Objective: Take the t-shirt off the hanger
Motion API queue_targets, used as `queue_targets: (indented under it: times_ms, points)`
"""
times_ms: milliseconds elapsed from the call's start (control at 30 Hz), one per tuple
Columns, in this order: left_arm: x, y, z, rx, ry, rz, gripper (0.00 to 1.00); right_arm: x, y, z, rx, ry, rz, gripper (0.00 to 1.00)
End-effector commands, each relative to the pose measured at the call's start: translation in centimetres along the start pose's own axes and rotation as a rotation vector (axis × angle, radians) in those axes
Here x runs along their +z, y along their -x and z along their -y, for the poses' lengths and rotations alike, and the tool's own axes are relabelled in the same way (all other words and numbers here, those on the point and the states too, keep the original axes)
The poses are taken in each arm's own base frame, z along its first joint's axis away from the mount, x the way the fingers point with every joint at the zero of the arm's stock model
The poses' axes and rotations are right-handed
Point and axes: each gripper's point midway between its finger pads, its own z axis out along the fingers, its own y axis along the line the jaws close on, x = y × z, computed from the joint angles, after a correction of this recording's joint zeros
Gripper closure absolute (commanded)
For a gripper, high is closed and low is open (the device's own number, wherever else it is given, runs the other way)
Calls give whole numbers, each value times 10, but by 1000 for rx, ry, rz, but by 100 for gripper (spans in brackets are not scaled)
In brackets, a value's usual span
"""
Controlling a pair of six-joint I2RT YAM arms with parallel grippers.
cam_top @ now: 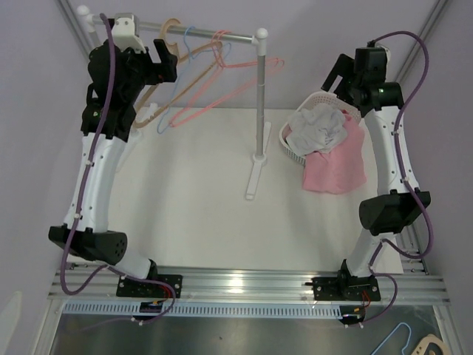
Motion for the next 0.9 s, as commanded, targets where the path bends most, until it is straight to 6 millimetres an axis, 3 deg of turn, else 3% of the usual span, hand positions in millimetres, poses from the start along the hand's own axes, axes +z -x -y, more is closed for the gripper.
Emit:
queue_targets:
  times_ms: [0, 67, 100, 133, 167, 200, 233, 267, 333, 367, 400, 433, 467, 500, 567, 600, 667, 767, 867]
  points:
    - [-39, 44, 5, -35, -2, 120, 1, -28, 9, -7, -24, 58, 20, 0]
    - [-63, 50, 8, -72, -5, 128, 1, -40, 3, -9, -46, 84, 10, 1]
    - [-68, 42, 8, -91, -4, 111, 1, -45, -1, -12, -54, 104, 8, 0]
    - [-88, 44, 7, -143, 12, 128, 0, -57, -5, -13, -58, 134, 26, 1]
    - [-94, 28, 5, -172, 27, 104, 1, -64, -8, -17, -75, 174, 37, 0]
    - [-104, 26, 3, -205, 40, 112, 0, -74, -5, -32, -81, 261, 81, 0]
    - [-115, 22, 5, -260, 34, 119, 0, -108, 2, -32, -74, 304, 145, 1]
    - [-130, -5, 5, -289, 37, 87, 1, -102, -22, -24, -69, 292, 112, 1]
    - [-154, -10, 18, -361, -31, 108, 1, -122, -22, -24, -58, 345, 182, 1]
    - [-167, -46, 21, -388, -47, 65, 0, -138, -37, -13, -53, 360, 195, 0]
    - [-178, -44, 26, -412, -74, 103, 0, -145, -44, -9, -44, 375, 210, 1]
    - [-182, -65, 31, -435, -96, 81, 0, -157, -47, -14, -43, 441, 237, 0]
    - [-191, -67, 36, -442, -122, 98, 0, -182, -49, -10, -38, 487, 285, 1]
    - [-204, -84, 34, -449, -121, 97, 0, -170, -77, -2, -37, 490, 246, 0]
    - [-218, -93, 35, -446, -133, 106, 1, -188, -98, 1, -44, 558, 249, 0]
    - [-228, -108, 33, -449, -131, 105, 1, -178, -123, 9, -44, 549, 197, 1]
    - [-240, -121, 34, -457, -144, 93, 1, -183, -146, 7, -60, 605, 151, 1]
    - [-251, -163, 33, -476, -151, 53, 1, -188, -179, 9, -88, 662, 102, 1]
    - [-256, -189, 32, -467, -165, 47, 1, -187, -194, 15, -114, 649, 88, 1]
